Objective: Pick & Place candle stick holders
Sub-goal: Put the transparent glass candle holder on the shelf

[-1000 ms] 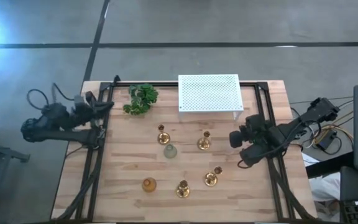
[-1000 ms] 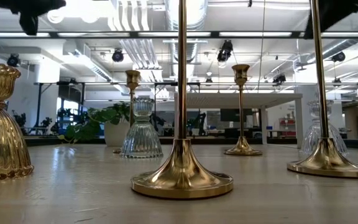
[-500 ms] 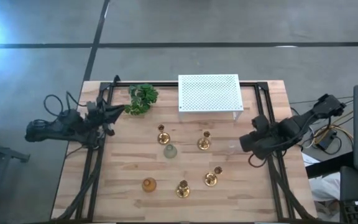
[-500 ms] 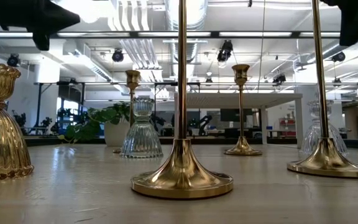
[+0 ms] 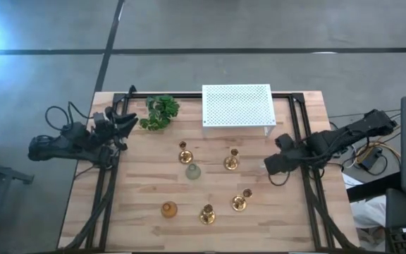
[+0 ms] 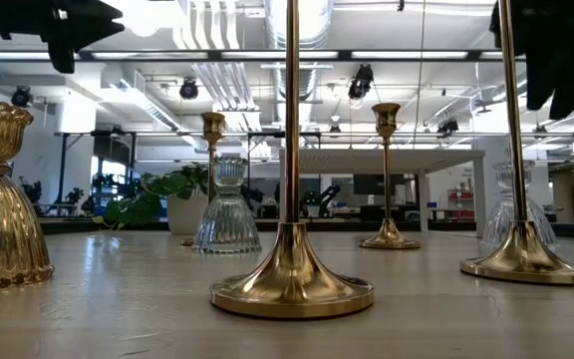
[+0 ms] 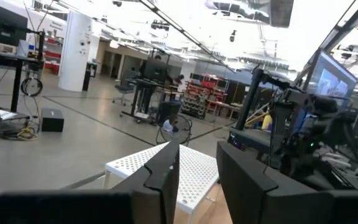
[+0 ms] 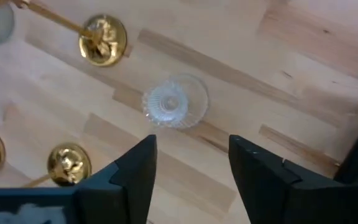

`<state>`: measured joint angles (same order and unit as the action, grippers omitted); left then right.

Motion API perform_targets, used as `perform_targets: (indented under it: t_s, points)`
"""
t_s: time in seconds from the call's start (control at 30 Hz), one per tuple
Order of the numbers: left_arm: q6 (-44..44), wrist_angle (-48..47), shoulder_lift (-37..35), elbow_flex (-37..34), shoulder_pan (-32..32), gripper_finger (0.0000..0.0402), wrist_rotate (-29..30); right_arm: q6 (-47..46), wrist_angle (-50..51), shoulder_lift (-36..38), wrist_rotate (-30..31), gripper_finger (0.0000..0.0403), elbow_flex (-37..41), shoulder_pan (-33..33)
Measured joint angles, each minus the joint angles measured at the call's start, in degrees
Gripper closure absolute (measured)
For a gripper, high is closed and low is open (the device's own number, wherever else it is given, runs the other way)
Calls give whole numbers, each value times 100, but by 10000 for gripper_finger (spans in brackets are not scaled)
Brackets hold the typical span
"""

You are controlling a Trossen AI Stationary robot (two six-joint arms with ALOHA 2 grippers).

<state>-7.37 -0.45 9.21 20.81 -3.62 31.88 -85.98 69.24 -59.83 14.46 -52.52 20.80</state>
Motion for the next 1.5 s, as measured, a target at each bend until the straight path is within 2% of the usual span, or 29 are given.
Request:
perform_targets:
  t_s: [0.23, 0.4, 0.9, 1.5]
  points:
    - [-94, 2, -2, 66, 0, 289, -2, 493, -441, -99, -87, 207, 190, -625]
    - [-105, 2, 0, 64, 0, 289, 11, 866, -634, -315, -369, 220, 244, -827]
    - [-103, 2, 0, 64, 0, 289, 26, 1141, -855, -976, -584, 256, 288, -849]
    - [-34, -2, -1, 64, -1, 289, 38, 1126, -1397, -1199, -546, 298, 594, -849]
